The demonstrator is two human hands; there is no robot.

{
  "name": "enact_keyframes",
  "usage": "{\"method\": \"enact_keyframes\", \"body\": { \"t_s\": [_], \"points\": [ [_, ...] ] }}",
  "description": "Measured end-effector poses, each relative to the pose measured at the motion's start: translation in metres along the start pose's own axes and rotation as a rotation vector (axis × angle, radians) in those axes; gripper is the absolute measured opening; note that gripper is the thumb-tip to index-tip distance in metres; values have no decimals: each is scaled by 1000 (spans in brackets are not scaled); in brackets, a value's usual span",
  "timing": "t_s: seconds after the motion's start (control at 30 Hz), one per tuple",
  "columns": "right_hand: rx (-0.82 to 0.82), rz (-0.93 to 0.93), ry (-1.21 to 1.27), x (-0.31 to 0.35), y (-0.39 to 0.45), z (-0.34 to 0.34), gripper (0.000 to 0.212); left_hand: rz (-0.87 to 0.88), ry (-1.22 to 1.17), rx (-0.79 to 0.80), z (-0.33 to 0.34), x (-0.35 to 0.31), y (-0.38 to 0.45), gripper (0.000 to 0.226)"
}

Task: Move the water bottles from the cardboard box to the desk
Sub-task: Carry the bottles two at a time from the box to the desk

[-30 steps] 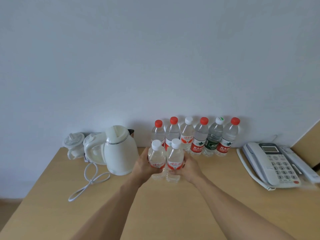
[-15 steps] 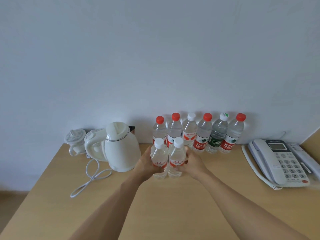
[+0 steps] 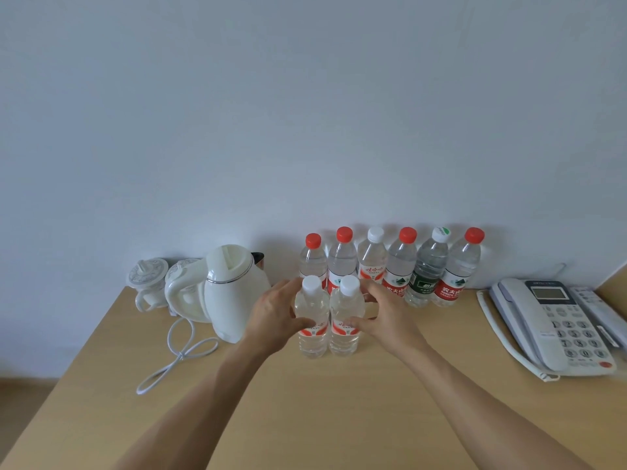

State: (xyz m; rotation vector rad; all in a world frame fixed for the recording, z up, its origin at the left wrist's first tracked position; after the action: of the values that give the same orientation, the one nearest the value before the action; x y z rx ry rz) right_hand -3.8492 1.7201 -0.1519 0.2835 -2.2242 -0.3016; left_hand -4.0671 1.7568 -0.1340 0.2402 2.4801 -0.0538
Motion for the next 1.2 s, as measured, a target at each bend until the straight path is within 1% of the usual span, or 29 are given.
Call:
{"method": "enact_keyframes", "body": {
  "t_s": [0.1, 0.17, 0.33, 0.53, 0.8, 1.0, 1.13, 1.2],
  "points": [
    [-5, 1, -4, 0, 0, 0, 65, 0, 1, -6, -2, 0, 9, 60],
    [-3, -3, 11, 0, -1, 0, 65, -3, -1, -4, -2, -2, 16, 62],
    [-3, -1, 31, 2, -2, 0, 68, -47, -5, -56, -2, -3, 35, 64],
    [-10, 8, 42, 1, -4, 0, 65, -51, 22, -104, 0, -1, 47, 63],
    [-18, -1, 22, 3, -5, 1, 67, -64, 3, -98, 1, 1, 52, 64],
    [-33, 6, 27, 7, -7, 2, 69, -66, -9, -105, 2, 2, 51, 62],
    [-44, -30, 10, 12, -9, 0, 70, -75, -22, -113, 3, 0, 51, 57],
    [-39, -29, 1, 11, -9, 1, 67, -80, -18, -117, 3, 0, 51, 57]
  ]
}}
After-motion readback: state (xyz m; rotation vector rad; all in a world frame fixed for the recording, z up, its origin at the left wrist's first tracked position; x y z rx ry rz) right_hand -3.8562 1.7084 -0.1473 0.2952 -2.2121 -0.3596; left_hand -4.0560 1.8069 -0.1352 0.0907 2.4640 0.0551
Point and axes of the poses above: each hand's wrist, its own y-axis towards the middle knuckle, its own z-axis out of the palm, x = y × z, the point moved 5 cm from there along y, towards the middle knuckle, and after that the axes turned 11 degrees about -z, right-handed, at the moved point
